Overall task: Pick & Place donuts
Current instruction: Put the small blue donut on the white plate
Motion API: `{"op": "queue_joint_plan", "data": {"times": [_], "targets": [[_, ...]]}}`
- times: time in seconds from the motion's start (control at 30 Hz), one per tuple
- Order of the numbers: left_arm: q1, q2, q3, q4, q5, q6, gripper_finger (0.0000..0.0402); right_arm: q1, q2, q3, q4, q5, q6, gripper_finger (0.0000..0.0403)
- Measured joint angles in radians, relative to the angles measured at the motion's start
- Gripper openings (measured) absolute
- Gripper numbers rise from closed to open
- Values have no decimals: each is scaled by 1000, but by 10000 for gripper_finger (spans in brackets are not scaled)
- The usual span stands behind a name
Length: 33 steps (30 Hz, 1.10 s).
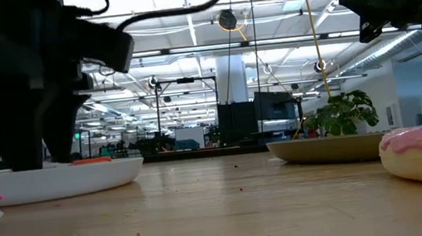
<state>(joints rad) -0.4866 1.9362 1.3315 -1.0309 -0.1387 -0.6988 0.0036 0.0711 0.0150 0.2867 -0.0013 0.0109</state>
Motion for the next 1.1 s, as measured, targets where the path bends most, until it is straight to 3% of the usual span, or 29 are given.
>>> {"op": "queue_joint_plan", "data": {"times": [0.13, 0.3, 0.47, 0.6, 0.9, 1.1], "targets": [[9, -55, 31, -56, -1, -16, 318, 0, 0, 0, 0, 0, 0, 0], [10, -100, 165, -132, -21, -18, 310, 0, 2, 0, -1, 0, 0, 0], [-15, -96, 273, -83, 52, -35, 281, 0, 2, 0, 0, 0, 0, 0], [-48, -90, 291, -40, 98, -38, 219, 0, 2, 0, -1, 0, 0, 0], [-97, -90, 293, -41, 129, -47, 22, 0, 2, 0, -1, 0, 0, 0], [-123, -90, 293, -37, 124, -52, 10, 0, 2, 0, 0, 0, 0, 0]]}}
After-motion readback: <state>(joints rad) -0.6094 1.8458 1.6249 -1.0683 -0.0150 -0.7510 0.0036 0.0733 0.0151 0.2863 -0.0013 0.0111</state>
